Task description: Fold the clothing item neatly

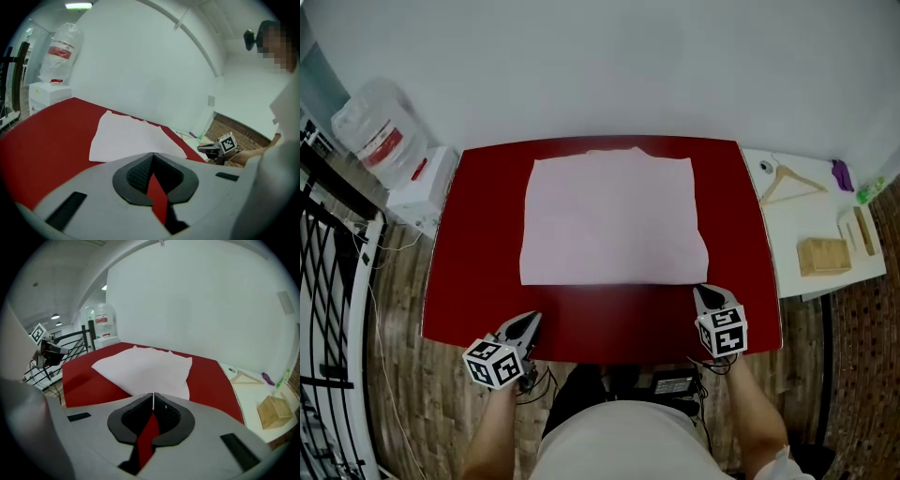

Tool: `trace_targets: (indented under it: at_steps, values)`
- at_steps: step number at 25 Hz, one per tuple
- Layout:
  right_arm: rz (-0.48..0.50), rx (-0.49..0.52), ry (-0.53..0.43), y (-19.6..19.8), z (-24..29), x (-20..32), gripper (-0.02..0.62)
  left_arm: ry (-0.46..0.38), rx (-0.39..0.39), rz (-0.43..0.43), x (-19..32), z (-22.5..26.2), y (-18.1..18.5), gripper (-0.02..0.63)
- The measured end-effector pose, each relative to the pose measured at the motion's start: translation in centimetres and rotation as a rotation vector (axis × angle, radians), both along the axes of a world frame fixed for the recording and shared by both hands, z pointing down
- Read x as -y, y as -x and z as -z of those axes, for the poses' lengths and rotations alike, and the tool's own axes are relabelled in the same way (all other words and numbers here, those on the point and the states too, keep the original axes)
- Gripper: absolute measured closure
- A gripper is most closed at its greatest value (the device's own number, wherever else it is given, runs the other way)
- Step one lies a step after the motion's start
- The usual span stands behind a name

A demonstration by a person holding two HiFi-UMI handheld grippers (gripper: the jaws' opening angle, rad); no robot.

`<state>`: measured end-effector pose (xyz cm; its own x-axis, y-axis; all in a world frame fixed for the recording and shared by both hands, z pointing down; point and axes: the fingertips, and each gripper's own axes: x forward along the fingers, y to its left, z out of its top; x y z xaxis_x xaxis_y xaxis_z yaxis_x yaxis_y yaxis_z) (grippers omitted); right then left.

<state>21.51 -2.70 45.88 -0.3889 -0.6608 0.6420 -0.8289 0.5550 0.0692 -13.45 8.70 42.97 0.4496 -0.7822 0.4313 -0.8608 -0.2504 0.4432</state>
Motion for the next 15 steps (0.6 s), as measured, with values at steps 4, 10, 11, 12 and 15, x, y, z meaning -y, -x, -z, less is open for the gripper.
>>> trace_targets:
  at_steps: [4,10,11,12,15]
  values:
    - [0.026,0.038,-0.02,1.1,1.5,-1.2,0.574,-0.023,-0.015,-0.004,-1.3,0.6,-1.1,0.6]
    - [0.057,0.079,-0.007,2.6,2.9,-3.2,0.574,-0.015,-0.025,-0.032,-2.9,0.6,-1.8,0.601]
    - [0.059,0.082,-0.005,2.9,3.0,-3.5,0.574,-0.014,-0.028,-0.041,-3.2,0.6,-1.8,0.601]
    - [0.058,0.09,-0.001,3.2,3.2,-3.8,0.574,-0.016,-0.03,-0.051,-3.4,0.7,-1.9,0.601]
    - [0.043,0.127,0.011,4.3,3.7,-4.6,0.574,-0.026,-0.037,-0.084,-4.2,0.9,-1.9,0.6]
